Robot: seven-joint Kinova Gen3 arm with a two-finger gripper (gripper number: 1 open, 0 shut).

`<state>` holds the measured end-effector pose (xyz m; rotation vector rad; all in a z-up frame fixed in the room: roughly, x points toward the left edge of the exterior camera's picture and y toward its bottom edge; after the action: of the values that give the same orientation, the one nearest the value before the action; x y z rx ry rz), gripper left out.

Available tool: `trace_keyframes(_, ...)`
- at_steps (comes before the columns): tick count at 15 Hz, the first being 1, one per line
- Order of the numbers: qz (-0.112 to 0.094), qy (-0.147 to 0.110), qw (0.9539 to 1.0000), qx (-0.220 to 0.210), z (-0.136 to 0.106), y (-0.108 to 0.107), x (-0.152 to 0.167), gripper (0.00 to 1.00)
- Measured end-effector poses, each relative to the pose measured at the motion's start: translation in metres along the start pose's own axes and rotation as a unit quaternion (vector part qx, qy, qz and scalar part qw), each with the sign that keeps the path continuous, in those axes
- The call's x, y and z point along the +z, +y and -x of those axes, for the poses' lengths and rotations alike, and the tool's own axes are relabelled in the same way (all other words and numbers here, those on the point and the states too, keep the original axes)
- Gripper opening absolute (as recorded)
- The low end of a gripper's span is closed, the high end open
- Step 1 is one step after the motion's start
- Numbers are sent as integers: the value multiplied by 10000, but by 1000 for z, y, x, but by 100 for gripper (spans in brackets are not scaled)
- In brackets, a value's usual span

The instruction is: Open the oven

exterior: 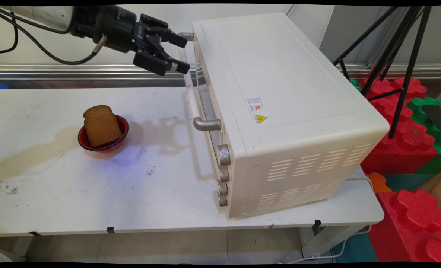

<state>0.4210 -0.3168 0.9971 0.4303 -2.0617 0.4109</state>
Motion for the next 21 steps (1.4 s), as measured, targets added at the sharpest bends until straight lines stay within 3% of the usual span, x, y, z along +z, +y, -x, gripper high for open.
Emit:
trace_keyframes(2, 2, -6, 10000, 2, 1, 0, 2, 100)
trace_keyframes(3, 5, -2, 10000, -1, 1, 0, 3, 0)
trace_keyframes(21, -33, -222, 9996, -158, 18, 5, 26, 0)
